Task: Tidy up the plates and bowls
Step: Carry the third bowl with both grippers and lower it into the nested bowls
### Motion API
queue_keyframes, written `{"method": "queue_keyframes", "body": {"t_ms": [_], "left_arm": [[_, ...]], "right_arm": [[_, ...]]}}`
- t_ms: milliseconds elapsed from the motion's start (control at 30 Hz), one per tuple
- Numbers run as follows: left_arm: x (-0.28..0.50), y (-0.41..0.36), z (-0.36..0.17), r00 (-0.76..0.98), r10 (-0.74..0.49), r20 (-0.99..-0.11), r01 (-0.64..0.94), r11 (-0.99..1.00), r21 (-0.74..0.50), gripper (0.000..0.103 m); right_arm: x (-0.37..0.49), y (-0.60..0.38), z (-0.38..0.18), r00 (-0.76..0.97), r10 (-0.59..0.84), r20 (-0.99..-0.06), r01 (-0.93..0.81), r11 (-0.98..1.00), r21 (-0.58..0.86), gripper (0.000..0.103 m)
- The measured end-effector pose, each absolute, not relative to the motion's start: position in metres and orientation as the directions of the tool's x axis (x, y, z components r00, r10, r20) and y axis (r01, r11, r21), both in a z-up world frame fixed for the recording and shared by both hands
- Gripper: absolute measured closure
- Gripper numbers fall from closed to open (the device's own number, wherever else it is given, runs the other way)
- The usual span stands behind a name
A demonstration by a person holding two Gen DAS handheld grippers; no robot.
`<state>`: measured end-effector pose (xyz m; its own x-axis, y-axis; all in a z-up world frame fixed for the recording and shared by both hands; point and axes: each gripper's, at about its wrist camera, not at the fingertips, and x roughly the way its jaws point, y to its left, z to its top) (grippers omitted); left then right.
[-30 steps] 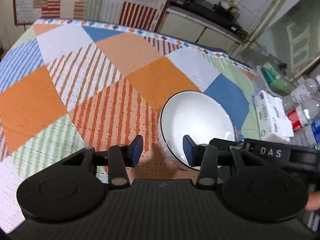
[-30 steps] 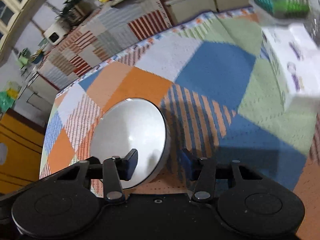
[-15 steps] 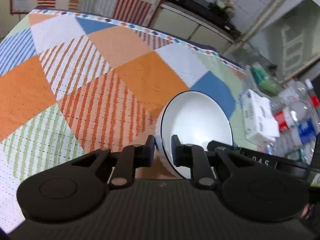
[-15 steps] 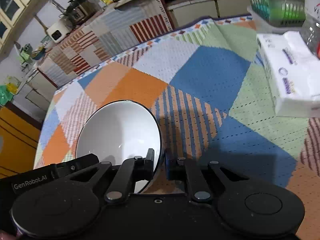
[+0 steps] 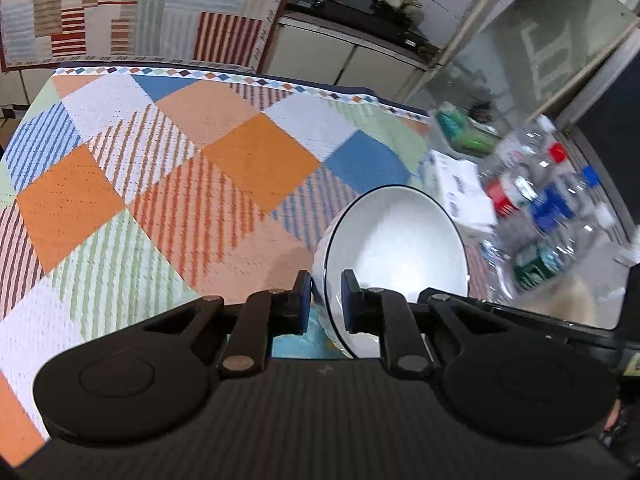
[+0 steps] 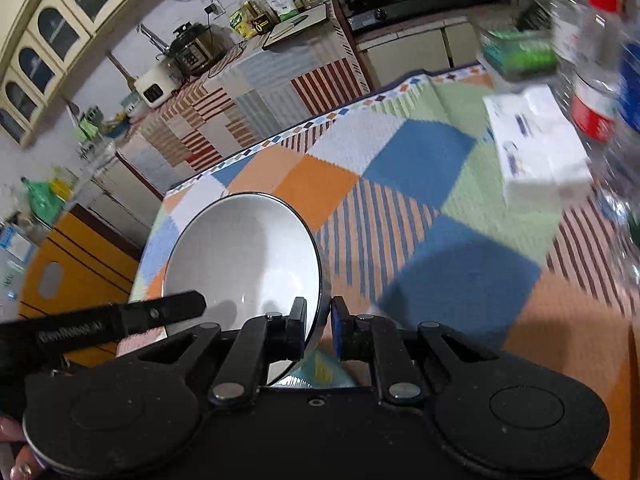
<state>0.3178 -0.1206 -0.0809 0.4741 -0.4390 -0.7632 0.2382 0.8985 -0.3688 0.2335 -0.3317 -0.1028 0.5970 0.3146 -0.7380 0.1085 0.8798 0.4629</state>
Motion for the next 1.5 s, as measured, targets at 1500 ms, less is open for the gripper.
{"method": "queue_keyframes", "body": {"t_ms": [1500], "left_arm": [[0.214,-0.252,-0.114,0.289,-0.387,-0.876,0.408,0.877,-0.253,0.088]], "right_arm": [[0.103,-0.393,-0.109,0.619,0.071,-0.782,0.072,0.987,0.147,0.090]]}}
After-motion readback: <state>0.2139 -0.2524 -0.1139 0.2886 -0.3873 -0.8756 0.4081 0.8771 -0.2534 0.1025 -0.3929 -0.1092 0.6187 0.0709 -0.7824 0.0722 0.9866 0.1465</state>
